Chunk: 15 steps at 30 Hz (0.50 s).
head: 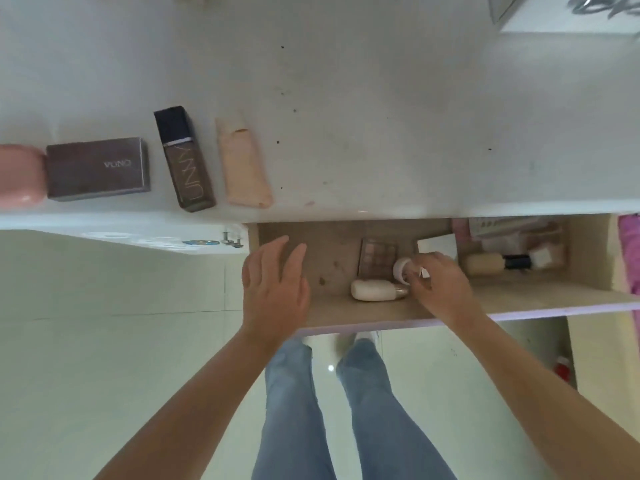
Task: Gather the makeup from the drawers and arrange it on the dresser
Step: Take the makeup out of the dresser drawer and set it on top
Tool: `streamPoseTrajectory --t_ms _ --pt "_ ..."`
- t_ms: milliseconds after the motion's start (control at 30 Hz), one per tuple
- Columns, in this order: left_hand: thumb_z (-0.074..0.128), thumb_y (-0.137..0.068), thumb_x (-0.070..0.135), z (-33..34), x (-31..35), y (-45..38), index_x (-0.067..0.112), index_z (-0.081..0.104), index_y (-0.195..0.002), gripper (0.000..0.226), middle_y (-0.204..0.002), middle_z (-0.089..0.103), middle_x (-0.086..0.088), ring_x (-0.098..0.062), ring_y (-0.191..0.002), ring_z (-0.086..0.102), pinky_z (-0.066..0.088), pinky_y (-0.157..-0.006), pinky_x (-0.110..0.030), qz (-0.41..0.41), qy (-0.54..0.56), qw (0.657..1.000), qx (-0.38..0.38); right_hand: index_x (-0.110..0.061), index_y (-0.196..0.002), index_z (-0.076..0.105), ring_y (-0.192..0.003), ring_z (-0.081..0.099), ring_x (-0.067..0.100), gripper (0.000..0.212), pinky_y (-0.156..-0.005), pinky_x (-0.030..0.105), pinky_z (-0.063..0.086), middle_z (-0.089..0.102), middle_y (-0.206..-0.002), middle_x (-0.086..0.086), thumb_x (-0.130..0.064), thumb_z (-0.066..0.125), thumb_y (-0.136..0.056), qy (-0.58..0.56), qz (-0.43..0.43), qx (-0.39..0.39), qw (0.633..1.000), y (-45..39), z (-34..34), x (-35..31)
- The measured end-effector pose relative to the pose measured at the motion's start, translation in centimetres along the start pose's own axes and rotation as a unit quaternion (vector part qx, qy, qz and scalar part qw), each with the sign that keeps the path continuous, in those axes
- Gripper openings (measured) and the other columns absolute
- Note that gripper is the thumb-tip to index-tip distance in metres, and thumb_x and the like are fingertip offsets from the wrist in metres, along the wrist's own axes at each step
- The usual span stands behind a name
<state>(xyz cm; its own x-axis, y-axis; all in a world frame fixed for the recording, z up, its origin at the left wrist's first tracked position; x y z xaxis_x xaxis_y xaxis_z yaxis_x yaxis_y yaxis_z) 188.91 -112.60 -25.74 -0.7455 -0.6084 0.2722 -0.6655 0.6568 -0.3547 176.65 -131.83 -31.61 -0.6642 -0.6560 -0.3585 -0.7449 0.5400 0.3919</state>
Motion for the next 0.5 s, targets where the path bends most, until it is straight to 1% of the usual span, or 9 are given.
streamPoseTrajectory --t_ms 67,100,133,200,233,267,333,433,500 --pt "0.043 -0.075 0.016 2.0 1.8 -0.6 0.010 0.055 -0.095 0.024 -0.099 0.051 -0.009 -0.023 -0.088 0.046 0.045 -0.075 -0.031 0.001 0.026 0.998 -0.064 -0.006 -0.122 0.055 -0.113 0.049 0.035 0.038 -0.089 0.034 0.042 0.054 -0.123 0.018 -0.022 0.056 -0.088 0.066 0.032 -0.081 0.994 -0.8 1.7 2.7" --pt "0.042 -0.077 0.016 3.6 2.7 -1.0 0.008 0.059 -0.090 0.023 -0.092 0.056 -0.008 -0.022 -0.084 0.050 0.049 -0.067 -0.031 -0.006 0.025 0.990 -0.138 -0.010 -0.126 0.052 -0.116 0.047 0.034 0.042 -0.091 0.034 0.042 0.050 -0.129 0.017 -0.026 0.057 -0.087 0.083 0.030 -0.109 0.990 -1.2 2.4 3.3" --pt "0.041 -0.082 0.017 5.8 3.4 -0.9 0.008 0.061 -0.093 0.024 -0.092 0.059 -0.008 -0.023 -0.087 0.054 0.050 -0.068 -0.030 -0.019 0.017 0.970 -0.242 -0.012 -0.127 0.050 -0.118 0.046 0.033 0.045 -0.092 0.035 0.042 0.048 -0.132 0.016 -0.029 0.057 -0.086 0.092 0.023 -0.124 0.988 -1.6 2.9 3.4" --pt "0.042 -0.092 0.023 10.2 4.6 0.8 0.010 0.053 -0.118 0.031 -0.116 0.054 -0.009 -0.027 -0.108 0.051 0.047 -0.086 -0.033 -0.046 0.020 0.907 -0.419 -0.011 -0.127 0.047 -0.117 0.047 0.031 0.049 -0.090 0.035 0.044 0.046 -0.132 0.015 -0.035 0.057 -0.085 0.101 0.009 -0.132 0.986 -2.4 3.3 3.3" --pt "0.045 -0.093 0.027 11.8 5.5 1.9 0.012 0.047 -0.126 0.036 -0.125 0.049 -0.010 -0.027 -0.115 0.047 0.044 -0.092 -0.035 -0.057 0.032 0.870 -0.489 -0.011 -0.129 0.044 -0.116 0.048 0.031 0.053 -0.087 0.035 0.045 0.046 -0.131 0.014 -0.038 0.057 -0.085 0.105 0.009 -0.134 0.985 -2.6 3.5 3.2" --pt "0.048 -0.092 0.029 13.0 6.4 2.7 0.014 0.043 -0.131 0.042 -0.129 0.045 -0.011 -0.028 -0.118 0.046 0.044 -0.095 -0.037 -0.064 0.043 0.842 -0.534 -0.011 -0.131 0.040 -0.115 0.048 0.031 0.057 -0.085 0.035 0.045 0.044 -0.131 0.014 -0.040 0.057 -0.085 0.109 0.012 -0.132 0.985 -2.8 3.6 3.2" --pt "0.051 -0.090 0.030 14.8 7.8 3.3 0.014 0.041 -0.134 0.048 -0.132 0.045 -0.013 -0.029 -0.120 0.045 0.043 -0.097 -0.037 -0.067 0.047 0.821 -0.565 -0.009 -0.130 0.040 -0.115 0.048 0.030 0.061 -0.084 0.034 0.044 0.039 -0.134 0.013 -0.044 0.058 -0.084 0.114 0.013 -0.129 0.985 -3.0 3.8 3.1" --pt "0.053 -0.088 0.029 16.2 8.6 3.4 0.013 0.048 -0.128 0.043 -0.131 0.048 -0.014 -0.029 -0.116 0.049 0.043 -0.096 -0.035 -0.095 0.063 0.808 -0.578 -0.006 -0.120 0.054 -0.116 0.048 0.032 0.051 -0.089 0.032 0.042 0.029 -0.143 0.014 -0.043 0.057 -0.085 0.090 0.028 -0.142 0.985 -3.3 4.6 3.3" --pt "0.053 -0.089 0.029 16.1 8.8 3.2 0.011 0.049 -0.127 0.043 -0.130 0.048 -0.015 -0.029 -0.115 0.050 0.042 -0.095 -0.036 -0.076 0.039 0.806 -0.586 -0.006 -0.116 0.059 -0.117 0.046 0.033 0.046 -0.092 0.032 0.041 0.027 -0.142 0.016 -0.040 0.057 -0.085 0.069 0.044 -0.146 0.986 -3.3 4.8 3.5"
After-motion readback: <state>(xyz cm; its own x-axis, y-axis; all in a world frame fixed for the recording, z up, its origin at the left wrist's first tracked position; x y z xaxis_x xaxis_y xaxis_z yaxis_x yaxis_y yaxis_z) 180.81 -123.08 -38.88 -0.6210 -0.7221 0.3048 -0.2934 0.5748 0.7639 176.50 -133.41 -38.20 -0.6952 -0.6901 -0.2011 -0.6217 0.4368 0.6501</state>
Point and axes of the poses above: each hand's wrist, its own y-axis away from the middle knuckle, its own z-axis out of the palm, x = y × z, the point moved 10 cm from there along -y, towards the middle knuckle
